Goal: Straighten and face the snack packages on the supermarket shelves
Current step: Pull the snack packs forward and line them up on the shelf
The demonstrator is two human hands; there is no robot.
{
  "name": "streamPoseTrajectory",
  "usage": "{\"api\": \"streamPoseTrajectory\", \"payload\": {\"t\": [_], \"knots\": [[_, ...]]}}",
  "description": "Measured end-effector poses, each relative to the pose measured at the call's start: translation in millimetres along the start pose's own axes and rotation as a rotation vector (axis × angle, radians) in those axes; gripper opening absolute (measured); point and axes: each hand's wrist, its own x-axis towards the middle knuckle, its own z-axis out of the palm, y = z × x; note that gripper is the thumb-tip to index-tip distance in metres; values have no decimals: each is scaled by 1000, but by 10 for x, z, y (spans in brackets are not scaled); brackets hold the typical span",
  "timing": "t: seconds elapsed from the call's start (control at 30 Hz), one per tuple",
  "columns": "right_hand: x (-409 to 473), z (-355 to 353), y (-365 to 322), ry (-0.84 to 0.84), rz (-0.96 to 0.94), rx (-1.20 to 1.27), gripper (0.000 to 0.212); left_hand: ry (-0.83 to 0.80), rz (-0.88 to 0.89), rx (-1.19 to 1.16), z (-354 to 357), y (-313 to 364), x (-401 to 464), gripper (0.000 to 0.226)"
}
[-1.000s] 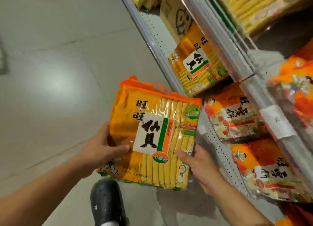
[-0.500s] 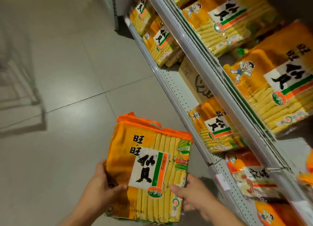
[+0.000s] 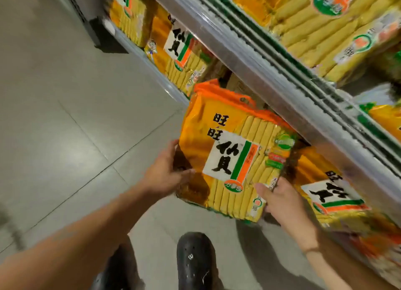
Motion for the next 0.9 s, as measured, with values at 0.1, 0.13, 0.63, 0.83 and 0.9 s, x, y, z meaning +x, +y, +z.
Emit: {"api": "streamPoseTrajectory", "payload": {"t": [0.1, 0.13, 0.63, 0.83, 0.9], "knots": [[404, 71, -130, 182, -97, 94, 14, -131, 89, -78, -102, 95, 714, 76], [489, 98, -175, 232, -124, 131, 13, -169, 132, -71, -118, 128, 918, 79], [1294, 340, -228, 578, -59, 68, 33, -306, 506, 216, 215, 104, 2446, 90], [1243, 340, -242, 478, -28, -13, 25, -211, 577, 530, 175, 104, 2417, 92], [1246, 364, -244, 483, -24, -16, 24, -187, 560, 591, 169, 136, 2428, 91]]}}
